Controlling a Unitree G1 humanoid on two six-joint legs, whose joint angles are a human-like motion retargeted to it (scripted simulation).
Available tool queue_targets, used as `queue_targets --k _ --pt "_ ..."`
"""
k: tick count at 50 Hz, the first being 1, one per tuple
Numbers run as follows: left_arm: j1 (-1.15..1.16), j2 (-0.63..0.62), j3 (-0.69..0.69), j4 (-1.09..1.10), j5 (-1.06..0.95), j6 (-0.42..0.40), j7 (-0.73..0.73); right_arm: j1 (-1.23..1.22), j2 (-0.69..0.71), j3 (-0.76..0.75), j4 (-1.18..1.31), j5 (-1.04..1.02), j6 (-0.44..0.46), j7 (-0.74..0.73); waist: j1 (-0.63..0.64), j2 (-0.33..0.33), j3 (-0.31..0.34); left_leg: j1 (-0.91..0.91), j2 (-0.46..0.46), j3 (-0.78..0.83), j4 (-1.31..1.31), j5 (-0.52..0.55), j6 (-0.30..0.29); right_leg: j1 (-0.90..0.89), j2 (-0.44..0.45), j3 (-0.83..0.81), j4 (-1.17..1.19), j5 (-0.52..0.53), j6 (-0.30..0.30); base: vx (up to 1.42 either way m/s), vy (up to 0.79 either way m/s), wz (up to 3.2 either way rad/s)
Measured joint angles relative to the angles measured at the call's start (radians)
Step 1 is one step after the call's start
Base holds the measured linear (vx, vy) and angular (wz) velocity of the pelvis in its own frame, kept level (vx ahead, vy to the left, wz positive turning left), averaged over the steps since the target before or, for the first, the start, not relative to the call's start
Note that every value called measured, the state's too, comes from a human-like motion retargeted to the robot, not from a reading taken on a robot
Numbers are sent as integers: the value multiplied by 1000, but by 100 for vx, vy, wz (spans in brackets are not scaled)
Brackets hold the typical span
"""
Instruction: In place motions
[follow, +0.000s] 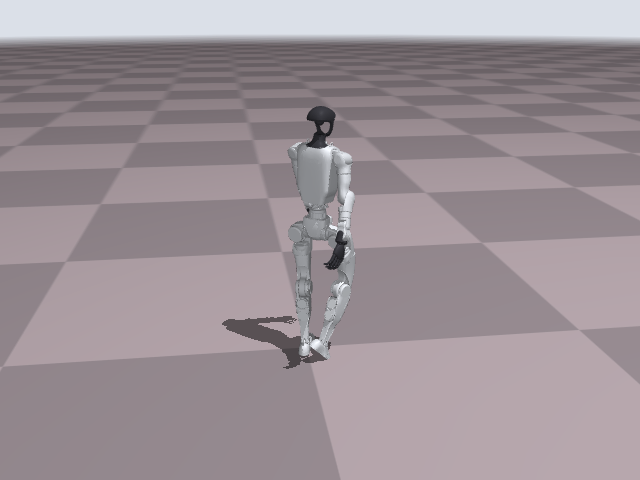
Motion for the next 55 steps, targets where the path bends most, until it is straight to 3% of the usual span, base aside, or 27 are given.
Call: queue_targets --k 2,3,5,7,8,10,13,15,18,21,25,27,32,33,35,37,40,43,46,50,52,55 --pt "152 -8 55 84 5 9 33 -84 32 92 0 -24 -3 -23 -6 -1 -14 -32 35 37 167 18 -4 185 13 -98 -258 -332 -61 12 3 -13" --pt "226 -2 84 127 13 20 46 -135 57 145 0 -21 -3 -40 6 -15 -27 -77 65 87 312 87 -7 223 2 -160 -334 -393 -119 7 -3 -81" --pt "360 33 143 204 49 50 73 -257 114 220 -32 -7 -28 -63 126 -31 -58 -326 196 115 744 278 -18 197 9 0 -434 -368 -107 -9 -12 -201" --pt "435 71 167 285 18 81 127 -381 156 263 -184 -21 -64 -8 240 -23 45 -556 184 -57 1026 316 3 203 1 77 -416 -332 -86 -50 -23 -177" --pt "456 86 203 307 -5 107 151 -465 171 289 -271 -38 -80 48 239 -3 98 -670 224 -112 1170 268 -11 195 12 69 -416 -312 -85 -78 -17 -107" --pt "519 107 308 315 -36 161 182 -605 209 331 -464 -97 -114 110 335 -30 207 -850 352 -70 1381 192 3 191 28 147 -429 -282 -127 -80 -15 -168" --pt "618 120 447 315 -57 119 171 -771 216 382 -694 -144 -200 98 430 -105 330 -1044 375 7 1504 107 46 189 -47 222 -399 -274 -125 -34 -18 -134" --pt "695 144 497 315 -54 95 150 -823 185 404 -831 -137 -254 85 522 -158 358 -1120 318 76 1481 101 31 161 -112 285 -375 -268 -130 19 3 -109" --pt "806 198 504 315 -107 108 205 -819 153 396 -965 -126 -325 72 597 -192 298 -1146 284 136 1447 95 43 116 -156 304 -338 -278 -135 47 20 -2" --pt "842 207 527 312 -186 78 255 -806 168 404 -1021 -145 -361 72 561 -203 211 -1091 285 127 1458 105 55 116 -152 279 -375 -269 -131 24 11 55" --pt "764 160 540 280 -212 44 230 -768 198 442 -1013 -153 -362 77 459 -188 110 -837 305 108 1352 125 22 123 -113 224 -446 -254 -108 -2 3 76" --pt "654 150 514 315 -207 67 172 -712 198 457 -958 -167 -364 119 361 -100 78 -642 299 58 1228 108 -3 194 -39 144 -475 -269 -105 29 8 137" --pt "486 124 323 314 -157 81 162 -375 175 403 -793 -282 -352 172 185 -54 -73 -103 -8 -36 388 195 -76 222 -1 10 -396 -307 -95 65 14 113" --pt "438 114 282 313 -140 84 161 -292 165 372 -749 -299 -344 165 156 -36 -97 -6 -30 -39 211 86 -82 203 14 -29 -323 -280 -96 58 14 91" --pt "325 84 221 276 -108 108 119 -184 138 303 -630 -303 -308 158 100 13 -129 99 40 180 -3 25 -55 68 -18 -128 -16 -77 -49 20 9 113" --pt "178 53 187 194 -83 109 37 -164 109 199 -496 -284 -254 125 -13 22 -108 3 7 -29 -19 56 -30 -217 -153 -147 379 47 -68 -30 14 195" --pt "-55 65 91 33 -112 93 -87 -171 67 85 -284 -204 -218 30 -96 29 37 -32 -16 -103 6 81 18 -454 -241 -46 743 -61 -134 -63 16 121" --pt "-182 99 89 -131 -20 60 -102 -192 17 51 -51 -168 -147 21 -183 58 129 -45 32 -159 17 95 33 -583 -199 -32 904 -120 -117 -35 3 97" --pt "-206 117 37 -268 8 6 -26 -111 5 22 0 -151 -102 -9 -180 75 105 -65 47 -163 -4 105 35 -679 -127 -11 959 -164 -83 14 -17 3" --pt "-105 124 -37 -399 -14 -30 -32 24 10 -30 0 -73 -138 -22 -138 64 -30 -103 20 -148 -15 102 42 -653 -178 -45 919 -216 -123 43 -19 -37" --pt "-48 105 -62 -417 -17 -23 -52 43 26 -66 -8 -36 -135 1 -79 49 -60 -98 10 -130 -22 99 39 -561 -157 -44 800 -211 -116 12 -11 -89" --pt "24 85 -51 -398 -19 -8 -59 6 53 -72 -51 9 -137 21 -20 26 -22 -41 4 -72 -40 88 28 -323 -81 -29 491 -189 -106 -12 -3 -104"
